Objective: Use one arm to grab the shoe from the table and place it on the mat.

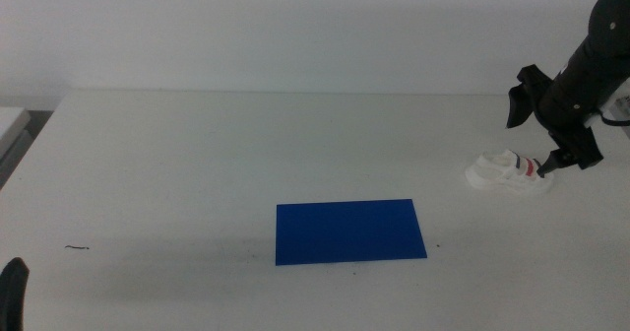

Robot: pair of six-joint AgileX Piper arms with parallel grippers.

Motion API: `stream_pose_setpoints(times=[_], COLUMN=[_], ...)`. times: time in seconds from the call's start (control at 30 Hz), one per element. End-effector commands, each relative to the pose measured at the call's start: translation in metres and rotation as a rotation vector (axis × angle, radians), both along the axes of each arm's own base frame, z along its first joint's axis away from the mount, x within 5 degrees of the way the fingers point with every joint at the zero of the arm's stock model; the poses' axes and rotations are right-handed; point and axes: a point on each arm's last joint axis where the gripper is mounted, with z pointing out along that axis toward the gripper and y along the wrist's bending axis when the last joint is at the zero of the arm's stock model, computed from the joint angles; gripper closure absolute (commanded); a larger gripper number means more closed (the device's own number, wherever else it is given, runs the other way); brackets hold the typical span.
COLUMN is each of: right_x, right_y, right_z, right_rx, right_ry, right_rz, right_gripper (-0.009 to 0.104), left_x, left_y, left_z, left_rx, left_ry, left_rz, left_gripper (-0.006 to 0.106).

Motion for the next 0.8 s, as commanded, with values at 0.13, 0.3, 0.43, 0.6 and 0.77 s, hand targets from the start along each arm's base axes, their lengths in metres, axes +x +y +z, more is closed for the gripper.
stream_pose_setpoints(times=[0.13, 0.3, 0.43, 0.6, 0.77], right_x=[0.013, 0.026, 0.035, 0.038, 0.036], right_y=[0.002, 0.007, 0.009, 0.013, 0.013], right_z=[-0.026, -0.043, -0.054, -0.066, -0.066], right_rx=[0.01, 0.0, -0.013, 0.002, 0.003], right_ry=[0.033, 0.049, 0.056, 0.077, 0.089], right_rz=[-0.04, -0.033, -0.031, -0.051, -0.05], right_gripper=[0.002, 0.002, 0.002, 0.003, 0.048], left_x=[0.0, 0.0, 0.0, 0.0, 0.0], left_y=[0.0, 0.0, 0.0, 0.0, 0.0], left_z=[0.001, 0.001, 0.001, 0.001, 0.001], left_rx=[-0.007, -0.007, -0.007, -0.007, -0.007], left_ry=[-0.007, -0.007, -0.007, -0.007, -0.007], left_rz=[-0.001, -0.001, -0.001, -0.001, -0.001], left_gripper=[0.007, 0.007, 0.007, 0.007, 0.007])
